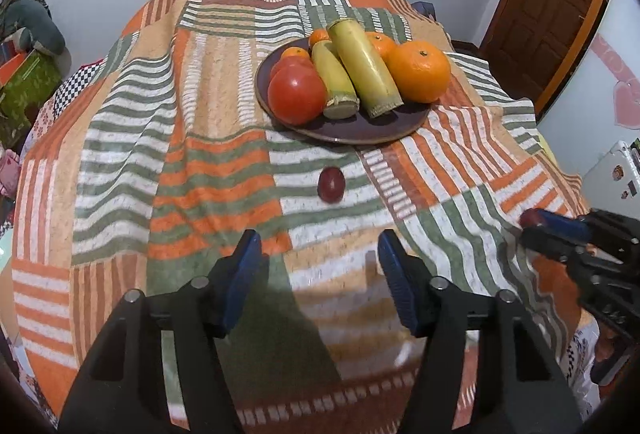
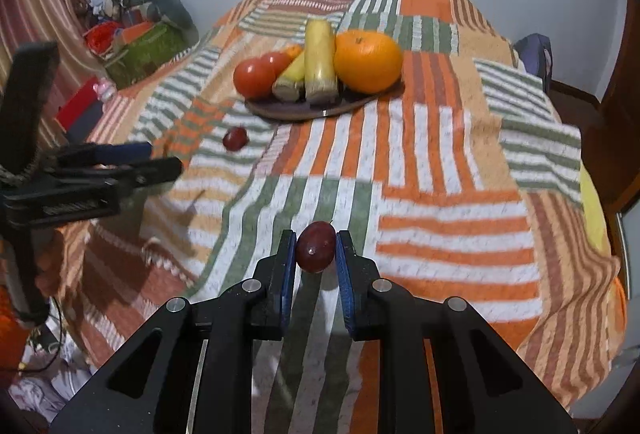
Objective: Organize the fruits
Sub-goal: 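Grasp a dark red plum with the right tool while the left tool grasps another plum, then lower both plums onto the purple plate and open both tools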
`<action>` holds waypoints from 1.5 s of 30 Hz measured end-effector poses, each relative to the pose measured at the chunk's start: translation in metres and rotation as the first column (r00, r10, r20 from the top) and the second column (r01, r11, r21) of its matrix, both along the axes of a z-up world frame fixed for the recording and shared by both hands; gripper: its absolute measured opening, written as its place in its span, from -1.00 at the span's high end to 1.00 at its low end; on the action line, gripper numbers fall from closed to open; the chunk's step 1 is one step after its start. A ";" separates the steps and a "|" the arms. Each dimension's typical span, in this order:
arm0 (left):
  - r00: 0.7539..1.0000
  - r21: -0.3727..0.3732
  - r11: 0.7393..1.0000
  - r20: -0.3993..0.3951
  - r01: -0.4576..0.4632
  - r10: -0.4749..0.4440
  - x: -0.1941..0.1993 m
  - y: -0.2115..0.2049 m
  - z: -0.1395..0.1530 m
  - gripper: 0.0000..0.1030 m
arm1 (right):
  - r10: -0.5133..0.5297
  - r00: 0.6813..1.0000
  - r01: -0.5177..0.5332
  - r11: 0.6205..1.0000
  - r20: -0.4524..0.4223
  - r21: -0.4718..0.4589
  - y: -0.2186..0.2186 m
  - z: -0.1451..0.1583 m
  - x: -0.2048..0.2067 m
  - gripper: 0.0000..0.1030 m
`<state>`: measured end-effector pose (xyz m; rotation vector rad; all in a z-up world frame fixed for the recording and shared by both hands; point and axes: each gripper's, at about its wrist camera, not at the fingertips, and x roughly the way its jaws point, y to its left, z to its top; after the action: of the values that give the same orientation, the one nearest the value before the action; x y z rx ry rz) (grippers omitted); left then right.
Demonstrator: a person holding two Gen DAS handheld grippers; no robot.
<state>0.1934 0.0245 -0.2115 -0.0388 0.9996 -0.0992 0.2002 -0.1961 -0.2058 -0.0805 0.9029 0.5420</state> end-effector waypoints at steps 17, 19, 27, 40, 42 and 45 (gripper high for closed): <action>0.997 0.005 0.999 -0.057 0.043 -0.043 0.058 -0.008 -0.031 0.53 | -0.005 1.000 0.004 1.000 0.015 0.024 0.001 0.008 0.044 0.65; 0.997 0.000 0.999 -0.055 0.051 -0.051 0.060 -0.008 -0.032 0.63 | 0.000 1.000 0.000 1.000 0.015 0.027 0.003 0.008 0.048 0.65; 0.998 -0.025 0.998 -0.034 0.054 -0.055 0.059 -0.005 -0.023 0.64 | 0.019 1.000 -0.020 0.999 0.022 0.040 0.012 0.010 0.061 0.65; 0.997 -0.062 0.995 0.043 0.074 -0.071 0.075 -0.010 0.005 0.64 | 0.030 0.999 -0.032 0.999 0.039 0.041 0.031 0.010 0.088 0.65; 0.996 -0.068 0.995 0.043 0.078 -0.075 0.081 -0.013 0.004 0.64 | 0.031 0.999 -0.032 0.999 0.036 0.042 0.033 0.008 0.093 0.65; 0.996 -0.073 0.994 0.035 0.080 -0.078 0.087 -0.015 0.000 0.64 | 0.037 0.999 -0.038 0.998 0.026 0.041 0.039 0.004 0.098 0.65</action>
<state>0.2806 0.0098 -0.2119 -0.0657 0.9656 -0.2087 0.2984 -0.1569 -0.2021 -0.0668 0.8664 0.5934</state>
